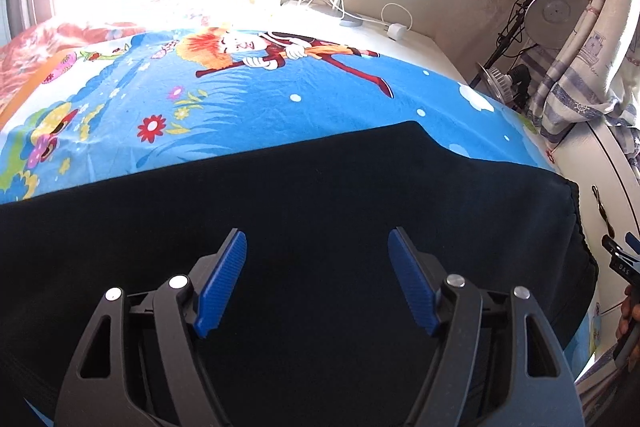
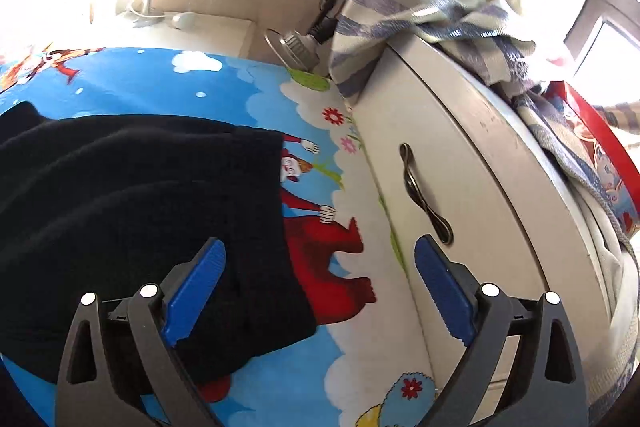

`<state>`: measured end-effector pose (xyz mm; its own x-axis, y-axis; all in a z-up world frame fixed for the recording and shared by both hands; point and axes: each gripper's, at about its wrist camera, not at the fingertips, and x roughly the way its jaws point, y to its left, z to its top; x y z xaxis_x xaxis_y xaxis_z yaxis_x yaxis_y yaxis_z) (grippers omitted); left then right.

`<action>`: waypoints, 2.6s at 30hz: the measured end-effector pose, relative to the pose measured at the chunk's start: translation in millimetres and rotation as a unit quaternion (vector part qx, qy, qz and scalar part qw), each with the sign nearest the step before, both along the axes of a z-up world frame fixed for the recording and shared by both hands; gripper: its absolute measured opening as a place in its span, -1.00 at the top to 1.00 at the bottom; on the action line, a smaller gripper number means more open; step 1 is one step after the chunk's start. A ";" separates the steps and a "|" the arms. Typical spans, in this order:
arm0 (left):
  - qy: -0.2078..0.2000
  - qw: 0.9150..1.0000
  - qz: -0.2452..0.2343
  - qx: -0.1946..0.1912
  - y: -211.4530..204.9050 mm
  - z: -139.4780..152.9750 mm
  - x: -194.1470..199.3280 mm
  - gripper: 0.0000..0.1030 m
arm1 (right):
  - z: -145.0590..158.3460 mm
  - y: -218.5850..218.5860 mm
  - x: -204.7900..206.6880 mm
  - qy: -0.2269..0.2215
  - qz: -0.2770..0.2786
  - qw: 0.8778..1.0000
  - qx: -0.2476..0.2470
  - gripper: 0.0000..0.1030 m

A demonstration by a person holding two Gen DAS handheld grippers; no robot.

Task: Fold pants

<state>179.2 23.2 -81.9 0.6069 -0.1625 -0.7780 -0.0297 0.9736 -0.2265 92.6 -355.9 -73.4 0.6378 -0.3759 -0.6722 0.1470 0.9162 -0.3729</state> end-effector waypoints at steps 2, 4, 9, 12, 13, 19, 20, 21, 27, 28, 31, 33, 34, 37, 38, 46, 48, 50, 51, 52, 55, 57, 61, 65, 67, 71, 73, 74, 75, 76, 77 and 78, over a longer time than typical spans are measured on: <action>0.003 1.000 -0.007 0.001 -1.0 -6.8 -4.4 -0.28 | -3.6 28.8 -1.6 0.005 0.010 1.000 -0.003 -0.83; 0.011 1.000 -0.017 0.008 -1.7 -17.2 -6.8 -0.28 | -15.3 48.2 4.9 0.023 0.019 0.999 0.015 -0.83; 0.006 0.999 -0.036 0.027 -2.1 -32.7 -11.2 -0.30 | -56.7 66.0 19.0 0.080 -0.010 0.997 0.012 -0.83; 0.000 0.998 -0.047 0.040 -4.6 -35.5 -12.8 -0.36 | -57.0 66.2 16.9 0.078 -0.016 0.997 0.014 -0.83; -0.002 0.998 -0.050 0.042 -5.4 -35.6 -12.8 -0.42 | -57.0 67.3 14.8 0.079 -0.016 0.997 0.012 -0.84; -0.005 0.998 -0.041 0.039 -8.6 -35.7 -11.5 -0.57 | -57.9 77.1 13.0 0.074 -0.012 0.997 -0.027 -0.90; -0.006 0.998 -0.042 0.041 -9.5 -36.0 -11.6 -0.57 | -57.7 76.5 13.1 0.074 -0.013 0.997 -0.025 -0.90; -0.007 0.998 -0.043 0.044 -10.3 -36.3 -11.8 -0.59 | -57.6 75.1 13.2 0.074 -0.013 0.997 -0.022 -0.90; -0.010 0.998 -0.048 0.050 -13.4 -37.2 -12.5 -0.65 | -58.4 72.4 11.8 0.069 -0.013 0.997 -0.019 -0.91; -0.010 0.998 -0.048 0.051 -13.4 -37.2 -12.5 -0.65 | -58.5 72.9 11.6 0.068 -0.013 0.997 -0.021 -0.91; -0.010 0.998 -0.048 0.050 -12.9 -37.2 -12.2 -0.65 | -59.6 74.3 11.6 0.065 -0.013 0.997 -0.027 -0.92; -0.011 0.998 -0.050 0.045 -11.3 -36.6 -12.5 -0.65 | -59.9 74.9 11.1 0.063 -0.014 0.997 -0.029 -0.92; -0.011 0.998 -0.052 0.039 -8.6 -36.1 -12.7 -0.65 | -59.9 75.3 10.7 0.062 -0.014 0.998 -0.029 -0.92; -0.005 0.998 -0.056 0.003 10.4 -32.5 -11.4 -0.50 | -60.1 75.5 10.2 0.061 -0.013 0.998 -0.028 -0.92; -0.003 0.999 -0.052 -0.016 22.8 -31.4 -11.2 -0.49 | -60.0 75.4 10.2 0.061 -0.012 0.998 -0.028 -0.92; 0.015 0.995 0.039 -0.092 178.9 -33.2 -2.7 0.12 | -59.9 74.8 10.1 0.059 -0.013 0.998 -0.024 -0.92; 0.013 0.995 0.072 -0.070 213.5 -26.7 -4.0 0.12 | -59.4 73.9 10.6 0.061 -0.011 0.998 -0.022 -0.92; 0.017 0.992 0.121 -0.021 244.3 -20.1 -8.3 -0.13 | -59.1 72.2 11.7 0.063 -0.007 0.998 -0.019 -0.92; 0.017 0.991 0.133 -0.022 259.3 -17.9 -12.7 -0.17 | -58.8 71.2 12.2 0.065 -0.005 0.998 -0.016 -0.92; 0.016 0.991 0.129 -0.039 271.7 -17.1 -16.0 -0.18 | -58.5 70.3 13.0 0.068 -0.005 0.998 -0.013 -0.92; 0.039 0.990 0.137 -0.016 305.2 -24.9 -21.2 -0.19 | -57.6 70.6 15.1 0.073 0.001 0.997 -0.017 -0.92; 0.057 0.983 0.175 -0.001 338.5 -33.5 -27.4 -0.09 | -57.5 71.6 16.2 0.076 0.005 0.997 -0.022 -0.92; 0.023 0.979 0.197 -0.036 369.7 -12.8 -52.2 -0.14 | -57.2 70.1 17.6 0.081 0.006 0.997 -0.017 -0.92; 0.024 0.991 0.120 -0.058 353.4 -10.5 -61.8 -0.28 | -53.5 73.3 17.6 0.084 0.004 0.996 -0.030 -0.92; 0.062 0.989 0.130 -0.034 359.3 -27.4 -58.2 -0.17 | -49.3 72.5 15.6 0.082 -0.003 0.996 -0.039 -0.92; 0.045 0.981 0.144 -0.118 395.8 -20.9 -74.3 0.12 | -33.6 51.5 8.9 0.054 -0.042 0.997 -0.040 -0.92; 0.028 0.983 0.154 -0.097 405.5 -0.9 -83.3 -0.30 | -40.0 37.6 12.4 0.071 -0.055 0.995 -0.041 -0.92; 0.027 0.982 0.163 -0.089 411.7 5.9 -88.3 -0.44 | -47.0 32.2 14.8 0.084 -0.054 0.994 -0.044 -0.92; 0.026 0.981 0.166 -0.098 420.2 10.0 -92.4 -0.46 | -50.3 28.1 14.4 0.086 -0.046 0.995 -0.038 -0.92; 0.024 0.978 0.170 -0.117 430.0 11.8 -98.1 -0.46 | -50.6 24.3 13.5 0.082 -0.042 0.995 -0.029 -0.92; 0.023 0.974 0.176 -0.137 439.0 11.6 -103.9 -0.46 | -50.4 22.5 13.7 0.084 -0.041 0.995 -0.025 -0.92; 0.025 0.971 0.180 -0.156 446.9 9.4 -109.6 -0.46 | -49.8 22.7 14.1 0.086 -0.039 0.995 -0.029 -0.92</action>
<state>69.5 470.1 -72.5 0.6309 -0.1789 -0.7550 -0.3738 0.7826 -0.4978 106.7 -333.2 -123.2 0.4827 -0.4605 -0.7450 0.1461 0.8810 -0.4499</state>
